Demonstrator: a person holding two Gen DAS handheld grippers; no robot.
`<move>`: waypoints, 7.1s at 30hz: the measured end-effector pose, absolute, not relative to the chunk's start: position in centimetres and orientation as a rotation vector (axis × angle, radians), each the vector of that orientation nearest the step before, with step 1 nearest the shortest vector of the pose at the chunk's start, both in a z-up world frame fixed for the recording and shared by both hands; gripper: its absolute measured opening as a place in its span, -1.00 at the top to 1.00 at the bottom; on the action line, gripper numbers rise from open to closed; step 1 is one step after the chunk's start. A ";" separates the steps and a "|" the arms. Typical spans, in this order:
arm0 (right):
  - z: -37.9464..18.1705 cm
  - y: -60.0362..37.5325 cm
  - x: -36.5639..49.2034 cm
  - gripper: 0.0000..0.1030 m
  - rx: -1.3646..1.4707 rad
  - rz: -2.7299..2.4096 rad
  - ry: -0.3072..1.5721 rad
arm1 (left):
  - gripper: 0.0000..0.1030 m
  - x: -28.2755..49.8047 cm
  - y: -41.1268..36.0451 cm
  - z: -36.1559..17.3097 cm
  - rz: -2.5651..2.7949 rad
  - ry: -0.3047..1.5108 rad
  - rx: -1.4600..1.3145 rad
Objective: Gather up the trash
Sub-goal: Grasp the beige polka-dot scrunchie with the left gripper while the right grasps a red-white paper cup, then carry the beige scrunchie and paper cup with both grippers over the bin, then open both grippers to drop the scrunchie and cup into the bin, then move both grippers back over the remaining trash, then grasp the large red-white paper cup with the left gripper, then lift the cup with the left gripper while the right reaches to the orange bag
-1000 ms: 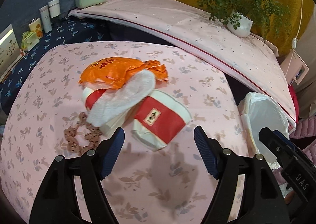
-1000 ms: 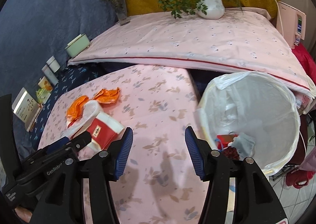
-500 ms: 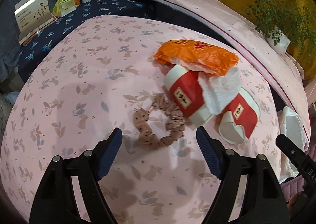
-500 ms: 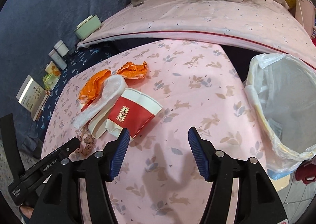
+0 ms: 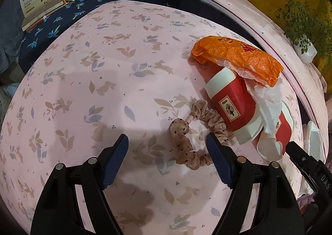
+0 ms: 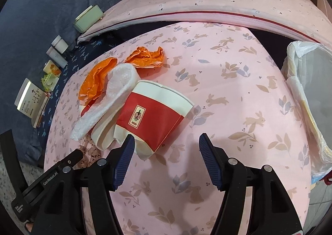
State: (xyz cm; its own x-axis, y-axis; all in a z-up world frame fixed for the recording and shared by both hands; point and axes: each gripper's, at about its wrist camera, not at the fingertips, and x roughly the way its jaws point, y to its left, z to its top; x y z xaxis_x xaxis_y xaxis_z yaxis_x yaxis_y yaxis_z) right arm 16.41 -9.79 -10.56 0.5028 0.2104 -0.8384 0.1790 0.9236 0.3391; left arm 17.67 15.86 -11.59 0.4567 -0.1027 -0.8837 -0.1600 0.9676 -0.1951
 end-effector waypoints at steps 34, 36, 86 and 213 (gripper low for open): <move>-8.8 -10.2 15.8 0.21 0.472 0.106 0.970 | 0.80 15.8 10.8 -8.8 -0.176 1.058 -0.226; -8.0 -10.8 15.3 0.21 0.467 0.098 0.949 | 0.80 15.5 9.7 -7.9 -0.199 1.042 -0.217; -5.1 -36.6 5.3 0.20 0.578 -0.336 0.744 | 0.74 13.6 -20.9 -0.8 -0.674 0.903 0.051; -7.8 -15.6 11.1 -0.10 0.369 -0.019 0.953 | -0.64 14.2 4.0 -8.4 -0.115 1.006 -0.062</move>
